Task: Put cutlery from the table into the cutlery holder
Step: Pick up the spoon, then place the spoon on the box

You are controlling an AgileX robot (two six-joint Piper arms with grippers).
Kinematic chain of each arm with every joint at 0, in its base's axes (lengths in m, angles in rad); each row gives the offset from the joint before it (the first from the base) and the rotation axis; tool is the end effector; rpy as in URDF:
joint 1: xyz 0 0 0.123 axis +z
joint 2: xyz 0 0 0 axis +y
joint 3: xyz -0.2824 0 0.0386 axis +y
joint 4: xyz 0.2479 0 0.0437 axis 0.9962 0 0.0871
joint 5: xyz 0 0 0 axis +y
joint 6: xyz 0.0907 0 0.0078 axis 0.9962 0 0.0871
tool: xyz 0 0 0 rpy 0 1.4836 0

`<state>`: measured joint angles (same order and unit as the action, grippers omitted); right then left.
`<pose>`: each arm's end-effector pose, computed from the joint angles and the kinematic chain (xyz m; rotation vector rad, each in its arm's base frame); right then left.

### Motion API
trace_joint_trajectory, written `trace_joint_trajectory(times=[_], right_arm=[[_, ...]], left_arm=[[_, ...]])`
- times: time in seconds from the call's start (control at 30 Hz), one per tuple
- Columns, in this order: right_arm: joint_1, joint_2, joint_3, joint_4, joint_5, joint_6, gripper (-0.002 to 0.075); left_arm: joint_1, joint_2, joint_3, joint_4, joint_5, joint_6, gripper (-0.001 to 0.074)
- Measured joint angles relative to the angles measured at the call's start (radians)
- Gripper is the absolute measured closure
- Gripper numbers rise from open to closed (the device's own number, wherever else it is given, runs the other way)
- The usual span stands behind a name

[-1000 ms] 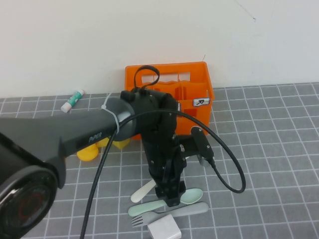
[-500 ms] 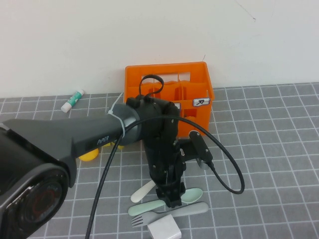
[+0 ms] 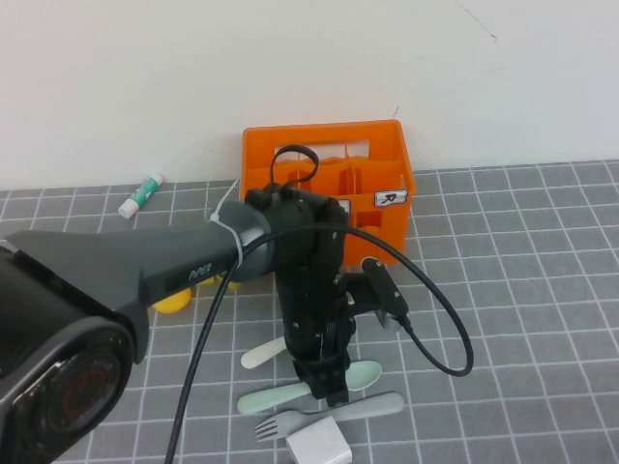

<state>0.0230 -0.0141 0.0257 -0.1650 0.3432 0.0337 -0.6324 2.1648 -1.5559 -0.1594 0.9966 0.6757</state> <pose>0.0533 -0.0038 0.1747 -0.0940 1.8329 -0.1201 0.3344 -0.2601 0.1394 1.7702 2.5196 -0.2080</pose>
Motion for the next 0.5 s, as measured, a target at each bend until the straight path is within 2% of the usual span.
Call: trace_joint_trajectory(times=[0.23, 0.5], right_arm=[[0.0, 0.0, 0.0, 0.0, 0.0, 0.0, 0.0729], [0.0, 0.0, 0.0, 0.0, 0.002, 0.0, 0.0729]], left_arm=[[0.0, -0.115, 0.0, 0.0, 0.022, -0.032, 0.0638], [0.0, -0.34, 0.0, -0.025, -0.065, -0.088, 0.0638]])
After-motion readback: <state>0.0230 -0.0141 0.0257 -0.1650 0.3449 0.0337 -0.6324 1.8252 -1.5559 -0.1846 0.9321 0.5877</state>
